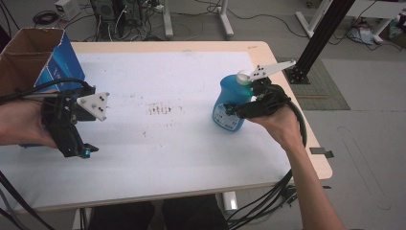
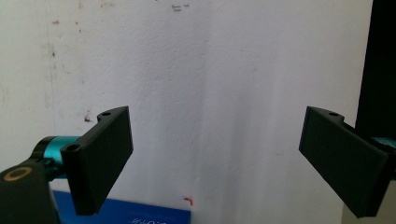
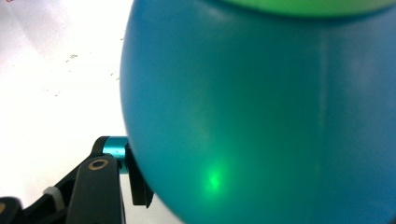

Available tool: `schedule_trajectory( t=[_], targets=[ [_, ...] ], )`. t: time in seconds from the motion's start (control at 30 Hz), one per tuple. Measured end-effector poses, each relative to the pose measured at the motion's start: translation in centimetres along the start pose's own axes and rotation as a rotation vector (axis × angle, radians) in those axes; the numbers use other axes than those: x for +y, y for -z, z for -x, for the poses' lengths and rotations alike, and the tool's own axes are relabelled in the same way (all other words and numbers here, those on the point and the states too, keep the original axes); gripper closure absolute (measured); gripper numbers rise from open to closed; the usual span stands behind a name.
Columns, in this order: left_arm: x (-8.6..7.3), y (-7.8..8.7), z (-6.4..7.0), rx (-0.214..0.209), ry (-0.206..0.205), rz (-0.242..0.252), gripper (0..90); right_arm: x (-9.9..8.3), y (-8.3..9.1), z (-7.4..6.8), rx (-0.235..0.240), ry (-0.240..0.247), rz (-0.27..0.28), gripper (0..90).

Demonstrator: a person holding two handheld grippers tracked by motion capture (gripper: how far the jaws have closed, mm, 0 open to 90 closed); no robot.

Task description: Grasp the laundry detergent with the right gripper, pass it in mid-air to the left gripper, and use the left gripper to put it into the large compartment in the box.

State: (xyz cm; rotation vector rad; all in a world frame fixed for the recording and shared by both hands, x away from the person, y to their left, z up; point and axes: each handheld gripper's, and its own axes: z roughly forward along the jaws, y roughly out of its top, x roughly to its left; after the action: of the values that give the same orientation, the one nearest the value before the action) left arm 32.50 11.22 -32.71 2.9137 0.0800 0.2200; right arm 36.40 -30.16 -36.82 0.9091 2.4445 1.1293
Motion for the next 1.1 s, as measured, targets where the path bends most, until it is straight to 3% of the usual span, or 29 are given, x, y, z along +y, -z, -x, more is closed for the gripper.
schedule_trajectory(
  t=[0.47, 0.83, 0.93, 1.1],
  targets=[
    [0.2, 0.0, 0.0, 0.002, -0.006, -0.001, 9.8, -0.3, -0.1, 0.3, 0.005, -0.004, 0.013, 43.5],
    [0.2, 0.2, 0.0, -0.003, 0.011, 0.014, 9.8, -0.7, 0.0, 0.4, 0.012, 0.026, 0.040, 47.0],
    [0.4, 0.9, -0.3, 0.001, 0.008, 0.031, 9.8, -0.3, 0.0, 0.0, 0.019, 0.055, 0.033, 47.3],
    [1.5, 2.8, -1.2, 0.011, 0.012, 0.064, 9.8, 1.6, 0.2, -1.4, 0.091, 0.125, 0.045, 47.3]
  ],
)
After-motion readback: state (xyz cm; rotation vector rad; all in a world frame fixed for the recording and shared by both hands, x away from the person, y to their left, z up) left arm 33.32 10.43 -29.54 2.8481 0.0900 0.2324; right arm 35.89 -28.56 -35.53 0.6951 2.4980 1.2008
